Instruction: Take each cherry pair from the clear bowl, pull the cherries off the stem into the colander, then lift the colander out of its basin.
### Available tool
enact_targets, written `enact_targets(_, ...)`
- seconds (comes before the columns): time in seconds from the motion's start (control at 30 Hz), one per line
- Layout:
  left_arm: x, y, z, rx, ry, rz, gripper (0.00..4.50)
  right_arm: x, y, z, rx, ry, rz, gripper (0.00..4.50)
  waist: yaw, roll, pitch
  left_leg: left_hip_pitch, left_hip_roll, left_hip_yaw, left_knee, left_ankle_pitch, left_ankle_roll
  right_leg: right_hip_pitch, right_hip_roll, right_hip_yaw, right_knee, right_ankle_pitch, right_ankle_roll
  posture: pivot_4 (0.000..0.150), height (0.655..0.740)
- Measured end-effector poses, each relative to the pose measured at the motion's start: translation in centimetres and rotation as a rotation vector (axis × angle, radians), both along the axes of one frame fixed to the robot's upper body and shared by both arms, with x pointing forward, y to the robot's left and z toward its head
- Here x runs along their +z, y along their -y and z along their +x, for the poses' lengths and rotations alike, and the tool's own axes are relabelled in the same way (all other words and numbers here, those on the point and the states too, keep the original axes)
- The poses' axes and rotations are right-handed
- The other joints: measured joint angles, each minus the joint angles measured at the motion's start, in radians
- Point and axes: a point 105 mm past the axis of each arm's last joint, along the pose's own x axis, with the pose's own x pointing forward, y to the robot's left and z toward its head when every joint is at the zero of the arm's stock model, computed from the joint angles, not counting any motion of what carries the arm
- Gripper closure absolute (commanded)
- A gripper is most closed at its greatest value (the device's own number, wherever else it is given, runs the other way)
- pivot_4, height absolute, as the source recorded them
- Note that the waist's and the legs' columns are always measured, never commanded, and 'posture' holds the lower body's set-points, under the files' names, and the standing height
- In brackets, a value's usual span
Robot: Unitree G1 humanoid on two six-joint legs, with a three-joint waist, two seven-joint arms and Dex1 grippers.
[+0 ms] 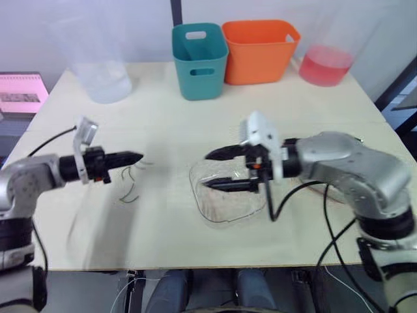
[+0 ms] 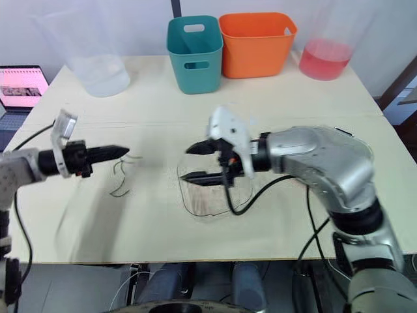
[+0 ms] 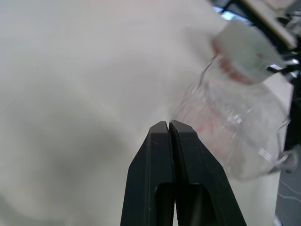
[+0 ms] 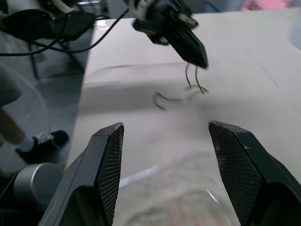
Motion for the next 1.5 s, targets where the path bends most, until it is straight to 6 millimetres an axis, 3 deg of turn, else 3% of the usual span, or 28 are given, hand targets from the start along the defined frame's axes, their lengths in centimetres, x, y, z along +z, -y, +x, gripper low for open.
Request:
enact_targets(0.13,-2.6,-2.7,-2.1,0.103,-0.09,0.027,4.5,-1.5,-1.1,0.3,0.016,0.023,-0.039,1.46,0.004,0.0,0.0,0.001,0.0,0.001,-0.001,-0.001,0.0,0.0,0.0,0.001,0.0,0.0,0.0,0.15,0.74)
enact_targets(0.27,-3.5,-3.6,-2.6,0.147,-0.094,0.041,4.5,-1.8,-1.3,1.1,-0.001,0.01,-0.026,1.46,0.005,0.0,0.0,0.001,0.001,0.001,-0.002,-0.001,0.0,0.0,0.0,0.0,0.0,0.0,-0.001,0.15,0.74)
enact_targets(0.33,-3.5,-3.6,-2.2,0.163,-0.073,0.03,3.86,-1.9,-1.4,1.2,0.001,-0.001,-0.021,1.41,0.005,0.0,0.0,0.001,0.001,0.001,-0.002,-0.001,0.0,0.0,0.0,0.0,0.0,0.001,-0.001,0.15,0.74)
enact_targets(0.37,-3.4,-3.5,-1.9,0.166,-0.063,0.019,3.74,-1.9,-1.4,1.2,0.003,-0.004,-0.02,1.41,0.005,0.0,0.0,0.001,0.001,0.001,-0.002,-0.001,0.0,0.0,0.0,0.0,0.0,0.001,-0.001,0.15,0.74)
enact_targets(0.5,-2.6,-3.5,-1.1,0.175,-0.02,0.004,1.82,-1.9,-1.2,1.4,0.003,-0.011,-0.02,1.41,0.002,0.0,0.0,0.001,0.001,0.001,-0.002,-0.001,-0.001,-0.001,0.0,0.0,0.0,0.001,-0.001,0.15,0.74)
enact_targets(0.67,-1.7,-4.2,-1.1,0.17,-0.007,0.035,1.82,-1.6,0.2,2.4,-0.047,0.009,-0.031,1.41,-0.002,0.0,0.0,0.001,0.001,0.002,-0.003,-0.001,-0.001,-0.002,0.001,0.0,0.0,0.001,-0.001,0.15,0.74)
enact_targets(0.87,2.0,-4.4,-0.2,0.132,0.126,0.117,1.82,-1.2,2.2,3.7,-0.159,0.001,0.017,1.41,0.004,0.0,0.0,0.001,0.001,0.003,-0.003,-0.001,-0.001,-0.002,0.0,0.0,0.0,0.001,-0.001,0.15,0.74)
enact_targets(0.97,4.5,-1.5,0.2,0.022,0.244,0.162,1.82,1.2,5.4,5.9,-0.337,0.044,0.155,1.41,0.011,0.0,0.0,0.001,0.0,0.002,-0.002,-0.001,-0.001,0.0,-0.001,0.0,-0.001,0.001,-0.001,0.15,0.74)
enact_targets(1.03,6.1,1.3,0.2,-0.075,0.337,0.176,1.82,3.0,8.6,7.1,-0.481,0.103,0.244,1.41,0.016,0.0,0.0,0.001,0.0,0.003,-0.002,-0.001,-0.001,0.0,-0.001,0.0,-0.001,0.001,-0.001,0.15,0.74)
enact_targets(1.1,7.6,4.1,0.5,-0.147,0.441,0.168,1.82,3.5,13.1,7.7,-0.647,0.106,0.267,1.41,0.024,0.0,0.0,0.001,0.0,0.003,-0.002,-0.001,-0.001,0.0,-0.001,0.0,-0.002,0.001,-0.001,0.15,0.74)
enact_targets(1.17,8.7,5.6,1.0,-0.163,0.51,0.149,1.82,3.3,17.7,7.7,-0.809,0.096,0.265,1.41,0.028,0.0,0.0,0.001,0.0,0.005,-0.002,-0.001,-0.001,0.0,-0.001,0.0,-0.002,0.001,-0.001,0.15,0.74)
enact_targets(1.23,9.1,5.8,1.5,-0.146,0.544,0.146,1.28,3.1,21.6,7.3,-0.938,0.116,0.273,1.41,0.021,0.0,0.0,0.001,0.001,0.007,-0.003,-0.001,0.0,0.0,0.0,0.001,-0.001,0.001,-0.001,0.15,0.74)
enact_targets(1.33,8.5,5.4,2.6,-0.101,0.547,0.156,0.01,3.3,26.9,6.2,-1.099,0.166,0.335,0.56,0.007,0.002,-0.001,0.002,0.001,0.009,-0.003,-0.001,0.0,0.0,0.001,0.001,0.0,0.001,-0.001,0.15,0.74)
enact_targets(1.4,7.6,5.0,3.1,-0.072,0.533,0.14,0.0,3.4,29.4,5.0,-1.167,0.189,0.355,0.11,0.001,0.002,-0.001,0.003,0.002,0.009,-0.003,-0.001,0.0,0.001,0.002,0.001,0.0,0.001,-0.001,0.15,0.74)
enact_targets(1.5,6.2,4.2,3.5,-0.035,0.496,0.111,0.0,2.6,31.2,3.8,-1.22,0.175,0.348,0.11,-0.004,0.002,-0.001,0.003,0.003,0.009,-0.003,-0.001,0.001,0.0,0.002,0.001,0.001,0.001,-0.001,0.15,0.74)
